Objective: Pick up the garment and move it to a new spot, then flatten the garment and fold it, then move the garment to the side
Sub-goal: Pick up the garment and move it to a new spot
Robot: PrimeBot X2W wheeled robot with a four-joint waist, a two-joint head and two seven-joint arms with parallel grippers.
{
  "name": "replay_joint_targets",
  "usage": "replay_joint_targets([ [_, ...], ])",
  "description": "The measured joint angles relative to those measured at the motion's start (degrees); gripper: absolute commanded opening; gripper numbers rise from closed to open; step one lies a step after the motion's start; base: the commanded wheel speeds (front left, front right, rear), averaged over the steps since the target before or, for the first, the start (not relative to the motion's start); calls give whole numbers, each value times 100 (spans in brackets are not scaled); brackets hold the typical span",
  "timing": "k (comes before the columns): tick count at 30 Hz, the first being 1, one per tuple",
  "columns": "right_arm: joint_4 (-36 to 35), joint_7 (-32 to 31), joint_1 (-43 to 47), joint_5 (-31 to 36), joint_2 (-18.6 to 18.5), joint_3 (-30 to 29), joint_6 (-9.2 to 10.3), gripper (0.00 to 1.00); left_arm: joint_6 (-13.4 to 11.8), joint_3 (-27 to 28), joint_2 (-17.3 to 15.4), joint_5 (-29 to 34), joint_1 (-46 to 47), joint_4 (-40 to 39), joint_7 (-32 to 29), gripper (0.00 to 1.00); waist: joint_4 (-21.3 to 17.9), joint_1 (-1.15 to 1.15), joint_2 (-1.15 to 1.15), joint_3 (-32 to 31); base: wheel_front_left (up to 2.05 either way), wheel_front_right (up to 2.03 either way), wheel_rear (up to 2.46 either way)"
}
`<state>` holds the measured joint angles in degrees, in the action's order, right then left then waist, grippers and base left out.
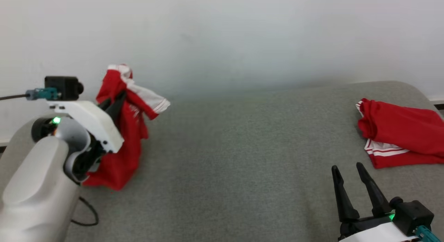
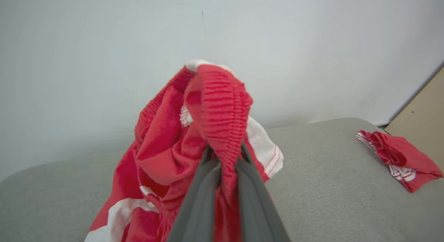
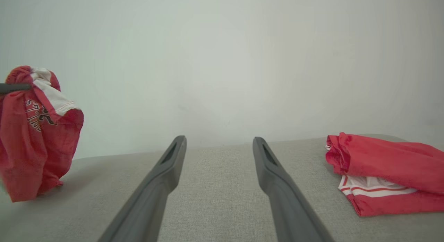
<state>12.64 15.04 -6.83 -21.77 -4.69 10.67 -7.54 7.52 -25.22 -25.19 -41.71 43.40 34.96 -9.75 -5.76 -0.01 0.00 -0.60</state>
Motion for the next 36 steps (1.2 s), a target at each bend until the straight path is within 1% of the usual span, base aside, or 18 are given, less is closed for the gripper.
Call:
replay_joint_targets([
  [3, -57, 1, 12, 1, -41, -70, 0, 100, -8, 13, 131, -164, -20, -539, -27, 0, -139, 0, 0, -63, 0, 0, 0],
  [10, -132, 1, 34, 2, -137, -205, 0, 100, -216, -70, 593, -345, -274, -1769, -43, 0, -444, 0, 0, -106, 0, 0, 0],
  [14, -162, 1, 27, 2, -179, -237, 0, 100, -377, -166, 805, -434, -549, -2223, 12, 0, -606, 0, 0, -50, 0, 0, 0],
  [17, -165, 1, 23, 2, -214, -249, 0, 100, -477, -298, 942, -341, -774, -2352, 166, 0, -707, 0, 0, 15, 0, 0, 0],
  [19, -165, 1, 15, 2, -214, -226, 0, 100, -550, -387, 1056, -267, -1014, -2278, 356, 0, -772, 0, 0, 65, 0, 0, 0],
  [21, -164, 1, 11, 2, -210, -205, 0, 100, -597, -514, 1091, -87, -1192, -2052, 565, 0, -826, 0, 0, 128, 0, 0, 0],
  [24, -152, 1, -17, 2, -193, -164, -1, 100, -605, -682, 1246, 59, -1417, -1447, 870, 0, -886, 0, 0, 248, 0, 0, 0],
  [26, -145, 1, -35, 2, -187, -154, 0, 100, -567, -821, 1382, 123, -1480, -937, 994, 0, -913, 0, 0, 328, 0, 0, 0],
  [29, -121, 0, -74, 3, -183, -131, 0, 100, -417, -1020, 1661, 181, -1451, -230, 1089, 0, -911, 0, 0, 428, 0, 0, 0],
  [30, -103, 1, -96, 3, -182, -115, 0, 100, -370, -1109, 1757, 180, -1425, 11, 1067, 40, -904, 0, 0, 445, 0, 0, 0],
  [31, -90, 1, -119, 4, -181, -107, 0, 100, -326, -1182, 1846, 187, -1393, 216, 1076, 100, -896, 0, 0, 455, 0, 0, 0],
  [36, -31, 1, -144, 12, -192, -97, 0, 100, -163, -1377, 2005, 253, -1107, 832, 1422, 100, -840, 0, 0, 414, 0, 0, 0],
])
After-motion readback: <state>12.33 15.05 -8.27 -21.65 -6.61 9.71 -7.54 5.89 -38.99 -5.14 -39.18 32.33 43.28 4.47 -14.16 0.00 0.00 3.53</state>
